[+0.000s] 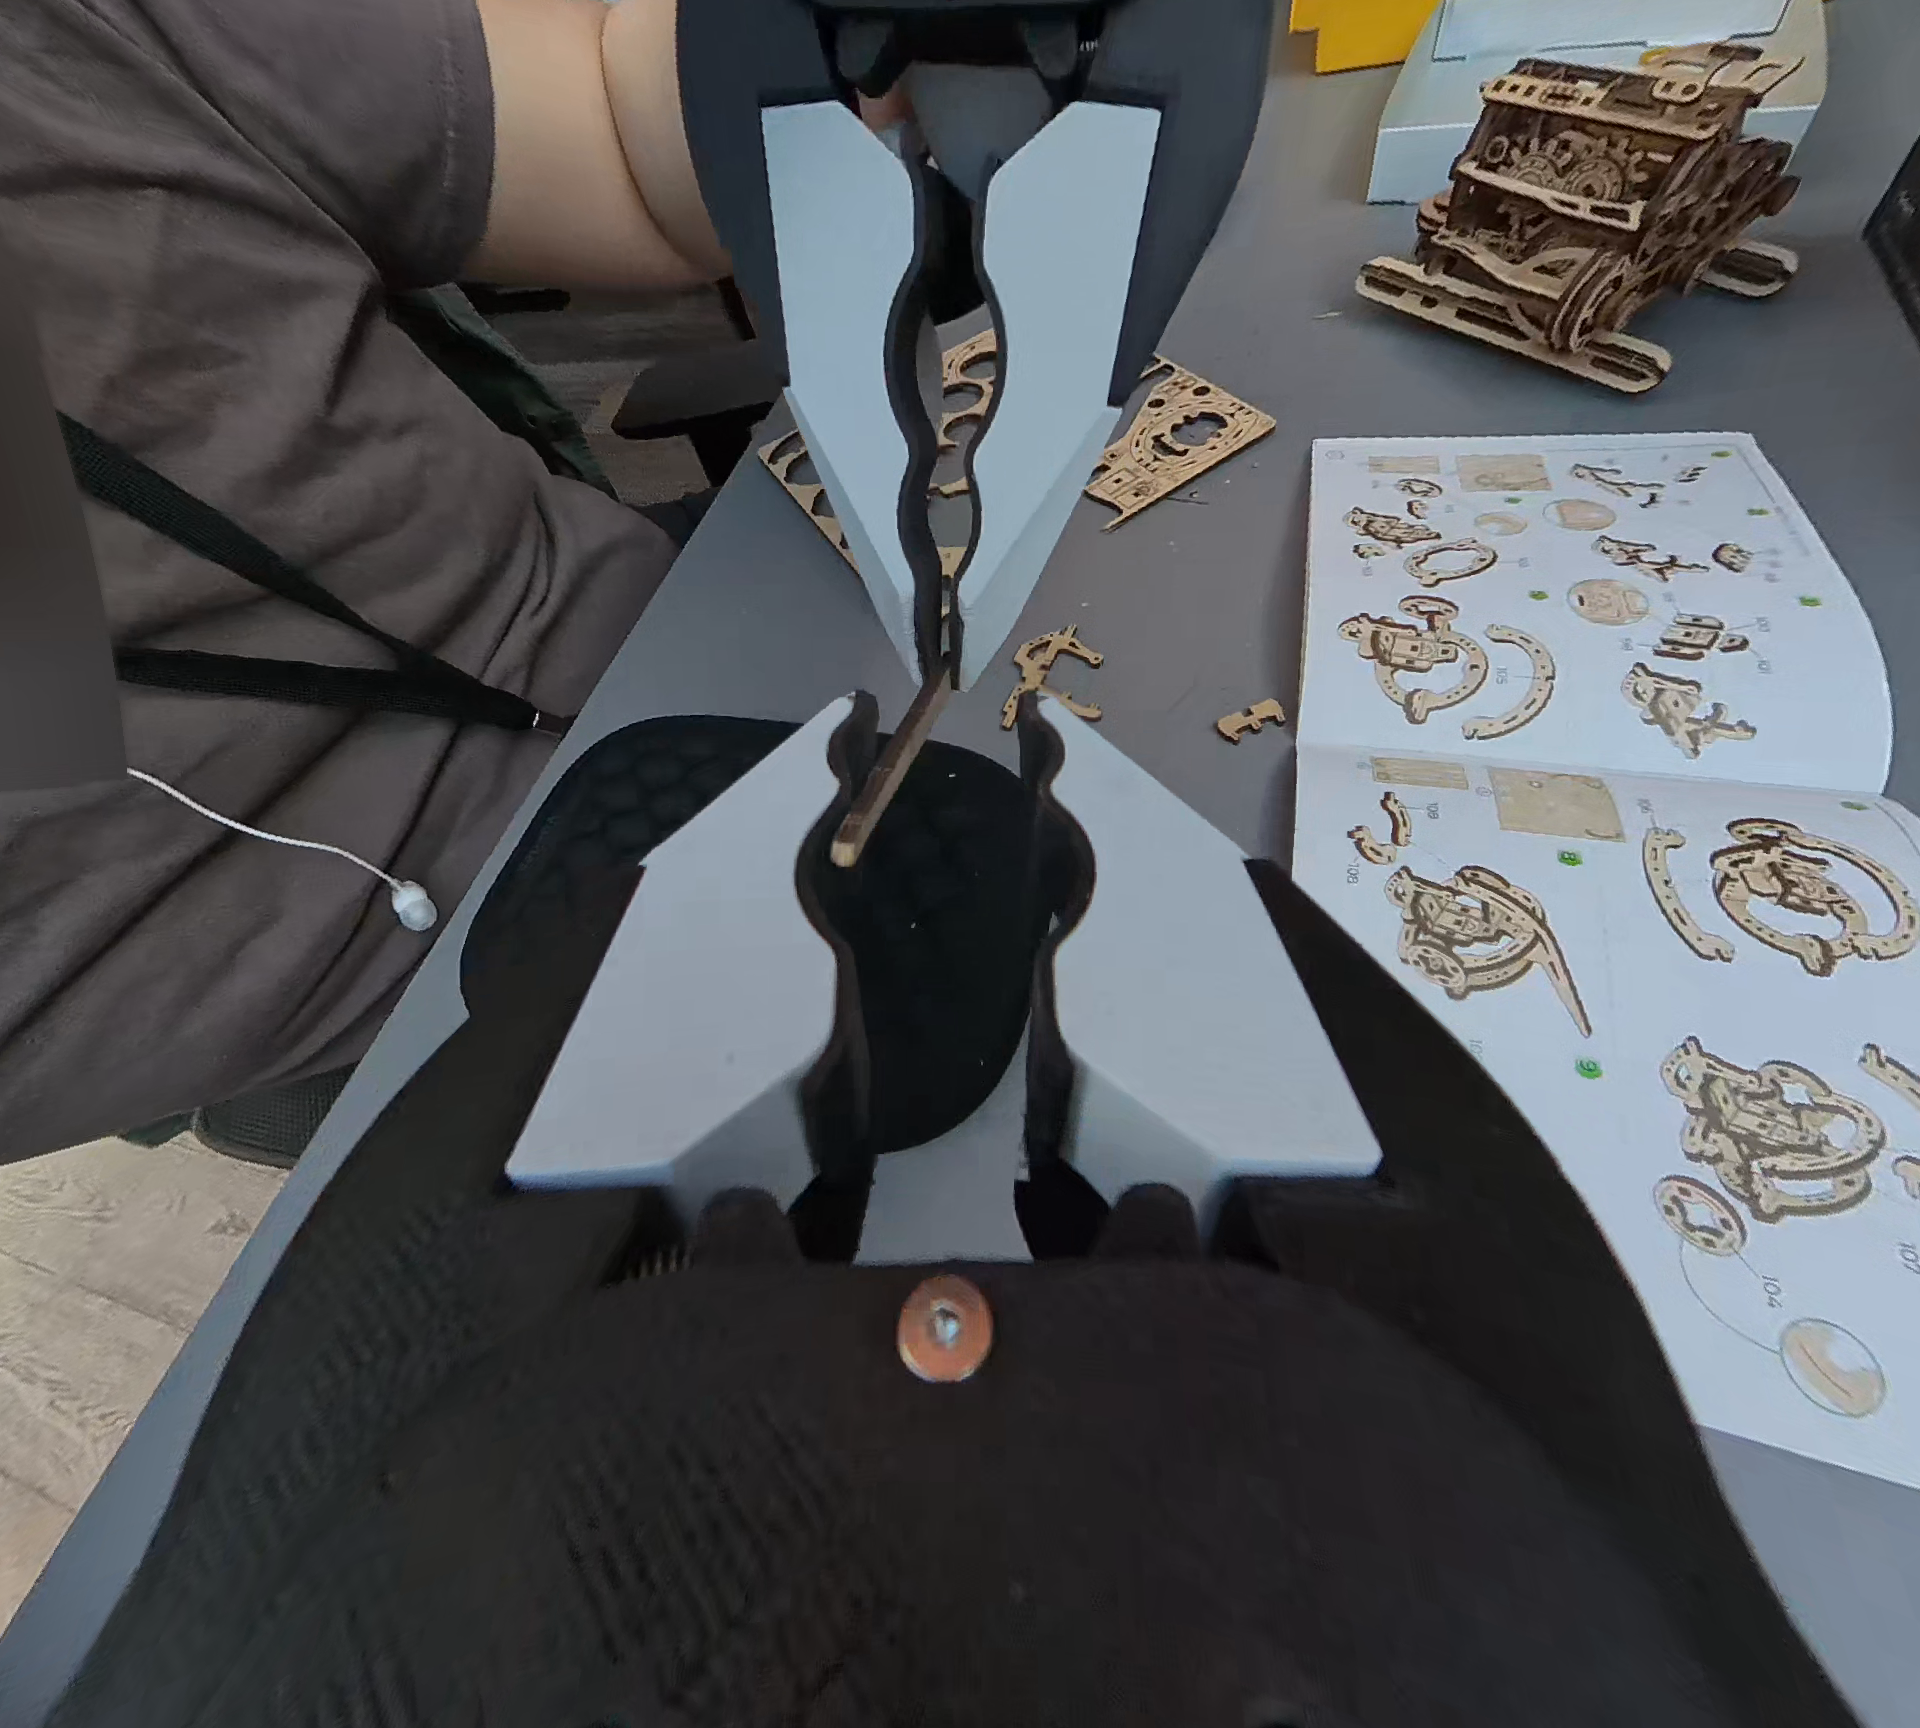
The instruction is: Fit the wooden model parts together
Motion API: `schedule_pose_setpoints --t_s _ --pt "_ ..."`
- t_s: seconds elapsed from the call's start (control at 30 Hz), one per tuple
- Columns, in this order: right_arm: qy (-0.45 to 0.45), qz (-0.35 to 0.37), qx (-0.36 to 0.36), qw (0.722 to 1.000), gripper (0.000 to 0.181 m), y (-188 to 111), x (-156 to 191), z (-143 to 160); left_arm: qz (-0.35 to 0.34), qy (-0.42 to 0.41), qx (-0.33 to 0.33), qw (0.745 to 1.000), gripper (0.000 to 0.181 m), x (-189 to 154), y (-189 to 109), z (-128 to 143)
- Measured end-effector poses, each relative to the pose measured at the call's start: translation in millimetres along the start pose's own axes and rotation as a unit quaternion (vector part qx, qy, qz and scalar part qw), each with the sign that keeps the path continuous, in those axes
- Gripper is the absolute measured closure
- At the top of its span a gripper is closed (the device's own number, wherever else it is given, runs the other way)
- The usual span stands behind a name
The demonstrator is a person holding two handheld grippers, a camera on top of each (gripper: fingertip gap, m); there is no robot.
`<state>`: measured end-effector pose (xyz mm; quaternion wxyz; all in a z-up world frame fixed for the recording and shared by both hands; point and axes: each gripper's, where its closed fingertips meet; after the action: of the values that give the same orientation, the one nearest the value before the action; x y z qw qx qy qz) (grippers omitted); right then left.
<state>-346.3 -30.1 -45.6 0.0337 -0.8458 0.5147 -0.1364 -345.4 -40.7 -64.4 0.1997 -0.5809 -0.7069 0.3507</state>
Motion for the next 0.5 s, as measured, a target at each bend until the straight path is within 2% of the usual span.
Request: schedule_pose_setpoints --t_s 0.13,0.37,0.5 --pt "-0.008 0.003 0.002 1.000 0.179 3.0 1.7 -0.9 -0.001 -0.007 -0.002 1.000 0.181 2.1 0.3 1.0" --pt "-0.026 0.028 0.005 0.999 0.181 2.2 -6.3 0.8 -0.003 -0.021 -0.018 1.000 0.181 8.7 -2.2 2.6" --pt "-0.010 0.059 0.008 0.998 0.181 -10.7 -22.7 10.2 -0.077 0.005 -0.023 0.997 0.150 38.6 -5.7 25.1"
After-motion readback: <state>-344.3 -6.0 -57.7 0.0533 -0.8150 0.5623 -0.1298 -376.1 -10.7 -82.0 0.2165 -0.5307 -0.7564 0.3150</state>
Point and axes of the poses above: each gripper's, where its closed fingertips meet, y out along the fingers, z out of its underside, x = y × z across the jaws, and after that the axes turned 11 degrees about -x, right-handed
